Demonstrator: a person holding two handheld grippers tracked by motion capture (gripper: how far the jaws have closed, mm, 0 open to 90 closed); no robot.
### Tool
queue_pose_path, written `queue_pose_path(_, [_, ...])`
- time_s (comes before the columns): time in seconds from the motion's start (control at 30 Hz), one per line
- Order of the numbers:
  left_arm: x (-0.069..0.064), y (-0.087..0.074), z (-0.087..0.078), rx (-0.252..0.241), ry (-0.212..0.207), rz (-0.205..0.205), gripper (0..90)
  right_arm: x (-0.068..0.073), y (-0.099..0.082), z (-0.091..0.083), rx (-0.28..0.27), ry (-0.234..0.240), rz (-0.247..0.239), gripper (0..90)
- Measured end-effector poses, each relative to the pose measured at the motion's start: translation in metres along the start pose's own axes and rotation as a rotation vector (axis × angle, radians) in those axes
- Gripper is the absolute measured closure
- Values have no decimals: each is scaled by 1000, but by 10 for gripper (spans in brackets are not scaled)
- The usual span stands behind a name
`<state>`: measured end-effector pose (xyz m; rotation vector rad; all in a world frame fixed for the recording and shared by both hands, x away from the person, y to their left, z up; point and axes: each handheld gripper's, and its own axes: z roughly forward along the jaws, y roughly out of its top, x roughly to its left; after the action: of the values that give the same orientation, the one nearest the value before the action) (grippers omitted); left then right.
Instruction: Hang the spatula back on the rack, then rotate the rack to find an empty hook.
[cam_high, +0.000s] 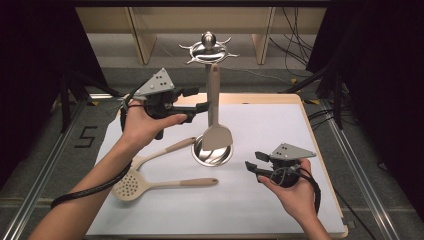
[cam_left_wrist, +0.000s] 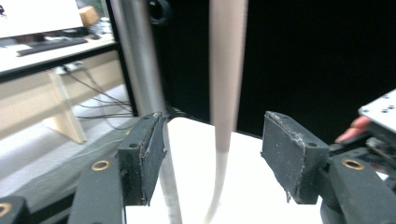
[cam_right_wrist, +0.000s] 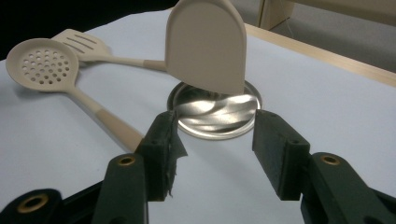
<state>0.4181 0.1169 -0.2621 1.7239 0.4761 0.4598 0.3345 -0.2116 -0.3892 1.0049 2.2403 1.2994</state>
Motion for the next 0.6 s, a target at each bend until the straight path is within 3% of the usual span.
queue_pose_path(0.13, [1, 0, -3, -3, 69, -6, 451, -3, -4, 1, -8, -13, -3, 512])
queue_pose_path(0.4, [1, 1, -7, -14, 84, -31, 646, -5, -3, -2, -4, -13, -13, 514])
queue_pose_path(0.43, [0, 2, -7, -16, 89, -31, 662, -3, -3, -2, 4, -11, 4, 516])
queue_pose_path(0.47, [0, 2, -8, -19, 92, -32, 682, -4, -2, -2, -1, -15, -18, 517])
queue_pose_path(0.53, [-1, 4, -10, -24, 108, -37, 706, 1, -2, -1, -7, -14, 6, 518])
queue_pose_path(0.6, [-2, 6, -13, -36, 126, -42, 726, 1, -1, -2, -3, -13, -11, 518])
